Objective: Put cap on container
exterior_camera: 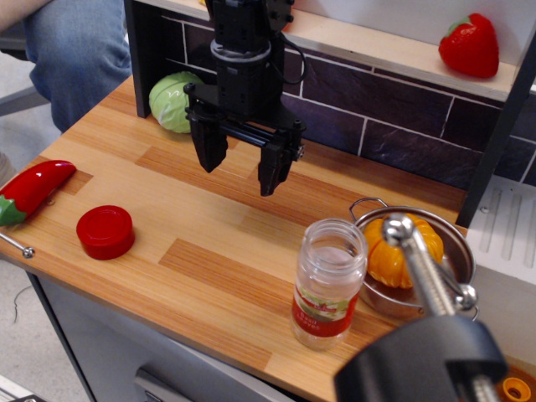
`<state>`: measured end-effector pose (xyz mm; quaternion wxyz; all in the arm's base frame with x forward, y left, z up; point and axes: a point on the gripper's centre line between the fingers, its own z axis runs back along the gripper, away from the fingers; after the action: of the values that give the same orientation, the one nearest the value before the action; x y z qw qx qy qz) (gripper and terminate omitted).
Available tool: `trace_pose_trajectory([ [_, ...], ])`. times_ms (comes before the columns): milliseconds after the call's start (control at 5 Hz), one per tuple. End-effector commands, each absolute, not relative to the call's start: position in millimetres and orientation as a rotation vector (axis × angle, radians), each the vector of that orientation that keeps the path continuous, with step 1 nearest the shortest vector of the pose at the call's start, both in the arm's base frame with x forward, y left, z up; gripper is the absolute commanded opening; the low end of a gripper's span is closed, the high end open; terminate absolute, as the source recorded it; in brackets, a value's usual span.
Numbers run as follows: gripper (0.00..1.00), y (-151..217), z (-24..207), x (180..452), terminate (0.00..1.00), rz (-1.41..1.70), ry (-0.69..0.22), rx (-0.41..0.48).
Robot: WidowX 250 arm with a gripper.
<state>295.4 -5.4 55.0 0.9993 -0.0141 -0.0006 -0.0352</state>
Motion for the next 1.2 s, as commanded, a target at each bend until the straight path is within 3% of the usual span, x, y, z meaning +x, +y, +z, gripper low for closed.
trace_pose_trajectory([
  [0,1.0,-5.4,55.0,295.4,0.0,-0.07,-0.001,-0.028],
  [600,1.0,66.3,81.5,251.2,0.0,-0.211,0.029,-0.011],
  [1000,1.0,93.8,60.9,241.1,0.0,-0.245,0.038,0.082],
])
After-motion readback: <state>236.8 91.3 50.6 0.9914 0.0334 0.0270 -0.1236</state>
